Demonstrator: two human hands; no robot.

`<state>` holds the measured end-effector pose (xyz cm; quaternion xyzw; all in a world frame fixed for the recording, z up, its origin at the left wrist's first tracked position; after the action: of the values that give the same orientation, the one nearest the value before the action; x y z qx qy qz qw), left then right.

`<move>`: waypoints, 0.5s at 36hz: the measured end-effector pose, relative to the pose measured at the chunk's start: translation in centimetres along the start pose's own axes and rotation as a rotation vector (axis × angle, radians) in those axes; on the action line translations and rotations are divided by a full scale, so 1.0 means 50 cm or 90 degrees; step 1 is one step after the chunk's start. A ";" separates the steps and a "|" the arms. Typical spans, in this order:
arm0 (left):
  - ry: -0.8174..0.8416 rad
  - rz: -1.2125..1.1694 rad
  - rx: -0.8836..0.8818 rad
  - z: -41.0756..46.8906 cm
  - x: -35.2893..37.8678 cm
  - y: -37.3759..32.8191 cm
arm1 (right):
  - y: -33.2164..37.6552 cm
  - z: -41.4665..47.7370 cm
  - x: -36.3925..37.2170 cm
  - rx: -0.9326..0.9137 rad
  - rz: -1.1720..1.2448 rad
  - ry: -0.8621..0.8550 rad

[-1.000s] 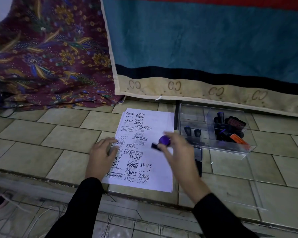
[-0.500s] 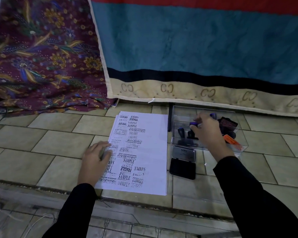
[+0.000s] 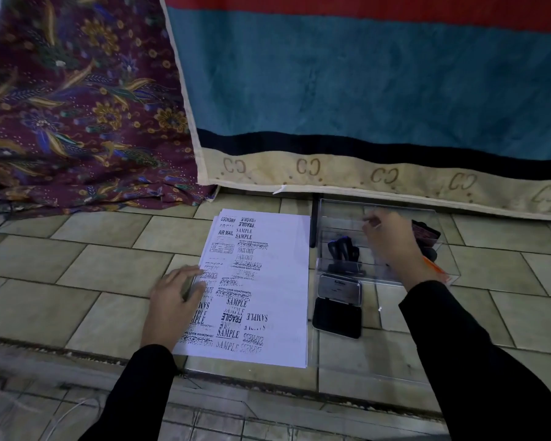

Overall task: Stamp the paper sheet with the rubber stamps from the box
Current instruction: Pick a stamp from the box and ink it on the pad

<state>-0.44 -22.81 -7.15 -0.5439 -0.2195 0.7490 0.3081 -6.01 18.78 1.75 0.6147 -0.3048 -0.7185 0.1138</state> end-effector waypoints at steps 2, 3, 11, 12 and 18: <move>-0.001 0.001 0.000 0.000 -0.001 -0.002 | -0.013 0.018 -0.027 -0.015 -0.030 -0.059; -0.002 0.003 0.003 0.000 -0.001 -0.005 | -0.018 0.028 -0.039 -0.025 -0.063 -0.085; 0.003 0.004 -0.003 0.000 -0.001 0.000 | -0.072 0.085 -0.033 0.055 -0.289 -0.025; 0.004 0.006 -0.003 0.000 0.000 0.001 | -0.070 0.088 -0.031 0.054 -0.312 -0.023; 0.005 0.011 0.005 0.001 0.000 -0.002 | -0.061 0.098 -0.019 0.057 -0.397 -0.019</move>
<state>-0.44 -22.76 -7.06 -0.5474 -0.2105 0.7504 0.3048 -9.80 23.15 1.07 0.6724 -0.1344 -0.7135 -0.1436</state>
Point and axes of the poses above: each hand's wrist, its own z-axis towards the middle knuckle, its own x-axis out of the palm, y = z × x, the point moved 9 cm from there along z, towards the middle knuckle, and after that the axes turned 4 degrees about x, right-handed, at the moved point
